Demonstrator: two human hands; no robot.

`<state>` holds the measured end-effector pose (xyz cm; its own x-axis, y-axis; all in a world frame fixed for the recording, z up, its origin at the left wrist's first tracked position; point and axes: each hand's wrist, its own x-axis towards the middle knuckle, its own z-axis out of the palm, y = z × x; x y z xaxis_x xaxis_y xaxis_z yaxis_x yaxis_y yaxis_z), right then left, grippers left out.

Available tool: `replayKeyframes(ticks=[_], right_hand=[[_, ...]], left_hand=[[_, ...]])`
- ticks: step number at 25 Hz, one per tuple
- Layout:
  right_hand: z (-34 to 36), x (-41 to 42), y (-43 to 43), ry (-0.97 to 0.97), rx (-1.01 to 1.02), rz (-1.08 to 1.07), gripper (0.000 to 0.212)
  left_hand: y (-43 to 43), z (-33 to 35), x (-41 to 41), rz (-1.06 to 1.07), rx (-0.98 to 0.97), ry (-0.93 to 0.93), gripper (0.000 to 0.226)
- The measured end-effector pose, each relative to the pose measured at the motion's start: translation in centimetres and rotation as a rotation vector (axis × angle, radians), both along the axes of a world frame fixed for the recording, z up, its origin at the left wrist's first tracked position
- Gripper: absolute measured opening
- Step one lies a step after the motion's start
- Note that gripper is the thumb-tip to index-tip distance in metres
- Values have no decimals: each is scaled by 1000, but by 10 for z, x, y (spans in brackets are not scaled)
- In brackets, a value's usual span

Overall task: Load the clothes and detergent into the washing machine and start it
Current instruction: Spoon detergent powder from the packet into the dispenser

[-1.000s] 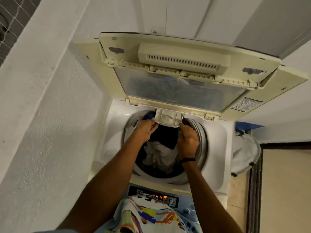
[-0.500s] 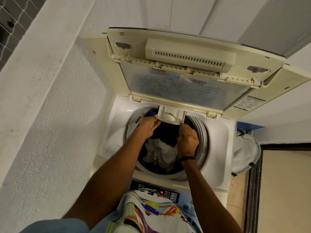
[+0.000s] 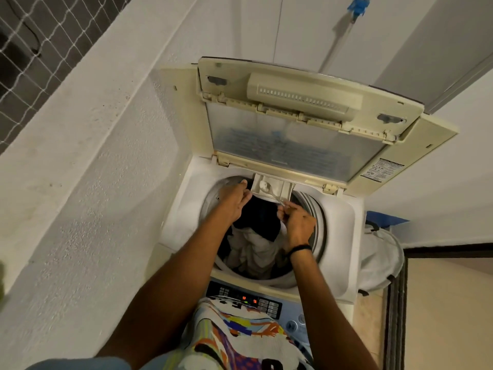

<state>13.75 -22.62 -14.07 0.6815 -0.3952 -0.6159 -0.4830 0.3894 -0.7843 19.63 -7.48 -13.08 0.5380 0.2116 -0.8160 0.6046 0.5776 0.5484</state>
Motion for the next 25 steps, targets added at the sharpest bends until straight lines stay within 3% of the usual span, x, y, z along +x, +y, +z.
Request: replayKeyframes(ticks=[2,6,10,14,20,25], right_hand=[[27,-4,13,-10,228,-28,20],[85,-16,51,-114,425,37,16],[148,-31,92,-259,491,279,17],[223,-62,158,-293,527,599,20],[289,-105,260,-291,518,1026,22],[300,-138,332,-462,172,1335,17]], left_hand=[[13,29,-15,51,7,-63,8],[60,97,-54,210,21,-217,10],[116,160,-113,389,-73,-361,33],[171,221,-193,579,-90,-486,37],[227,294,-320,815,299,-672,26],[262,310,-380,882,630,-619,21]])
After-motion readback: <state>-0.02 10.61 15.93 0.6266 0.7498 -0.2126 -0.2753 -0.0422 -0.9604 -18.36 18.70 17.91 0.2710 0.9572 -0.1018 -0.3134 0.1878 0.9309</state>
